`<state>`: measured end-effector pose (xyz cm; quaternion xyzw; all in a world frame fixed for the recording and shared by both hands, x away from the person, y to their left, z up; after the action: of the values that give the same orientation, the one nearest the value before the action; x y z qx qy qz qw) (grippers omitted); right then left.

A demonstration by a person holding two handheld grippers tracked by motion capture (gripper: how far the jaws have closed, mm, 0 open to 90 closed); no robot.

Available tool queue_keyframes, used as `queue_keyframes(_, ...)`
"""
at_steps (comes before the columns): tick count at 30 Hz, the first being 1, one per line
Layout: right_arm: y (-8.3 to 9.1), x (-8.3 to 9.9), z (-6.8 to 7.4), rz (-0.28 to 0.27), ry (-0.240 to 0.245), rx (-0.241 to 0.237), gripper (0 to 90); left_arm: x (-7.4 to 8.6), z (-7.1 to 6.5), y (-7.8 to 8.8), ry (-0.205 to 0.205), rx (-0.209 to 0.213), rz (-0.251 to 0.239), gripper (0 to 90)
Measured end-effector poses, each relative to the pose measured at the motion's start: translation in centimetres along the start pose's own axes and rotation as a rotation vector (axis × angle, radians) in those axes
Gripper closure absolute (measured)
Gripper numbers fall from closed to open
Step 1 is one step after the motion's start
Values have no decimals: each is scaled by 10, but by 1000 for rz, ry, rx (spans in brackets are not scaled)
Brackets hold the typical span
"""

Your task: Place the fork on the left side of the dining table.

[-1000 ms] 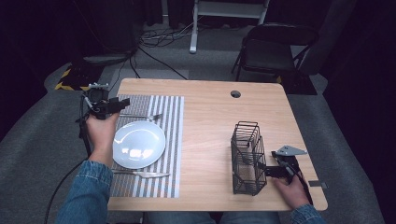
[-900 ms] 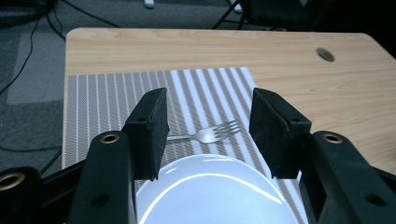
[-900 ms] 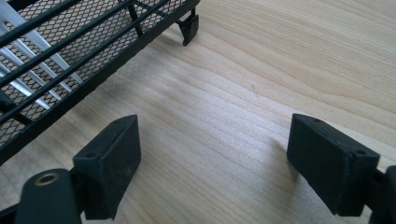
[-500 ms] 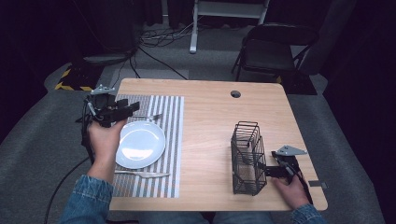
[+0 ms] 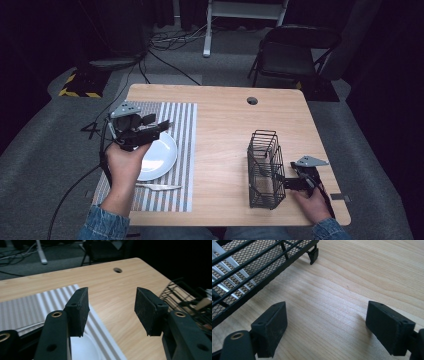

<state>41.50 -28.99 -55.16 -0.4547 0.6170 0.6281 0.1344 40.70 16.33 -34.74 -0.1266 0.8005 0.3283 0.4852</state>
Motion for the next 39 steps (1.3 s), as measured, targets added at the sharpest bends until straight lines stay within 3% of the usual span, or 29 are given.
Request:
queue_keyframes(7,0,0,0,0,0,0,176,17,-15,-14,-23,33,17,452)
queue_keyframes(12,0,0,0,0,0,0,176,31,-23,-16,-16,56,-6,451)
queue_keyframes(14,0,0,0,0,0,0,176,37,-26,-18,-18,65,17,448)
queue_keyframes(26,0,0,0,0,0,0,176,71,-28,-41,-21,94,66,425)
queue_keyframes(29,0,0,0,0,0,0,176,82,-25,-48,-11,81,84,424)
queue_keyframes(32,0,0,0,0,0,0,176,91,-24,-54,8,100,92,423)
queue_keyframes(39,0,0,0,0,0,0,176,113,-27,-70,13,133,126,423)
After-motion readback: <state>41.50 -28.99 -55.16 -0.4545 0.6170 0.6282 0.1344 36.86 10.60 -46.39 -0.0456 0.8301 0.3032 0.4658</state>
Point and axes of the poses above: each handheld gripper's, and its own axes: y roughly backward along the jaws, x roughly out of its underside, z roughly to its left, the point moved 7 cm from there along -y, roughly forward along the jaws, and after that the axes turned 14 degrees about x, right-handed, at the moved point
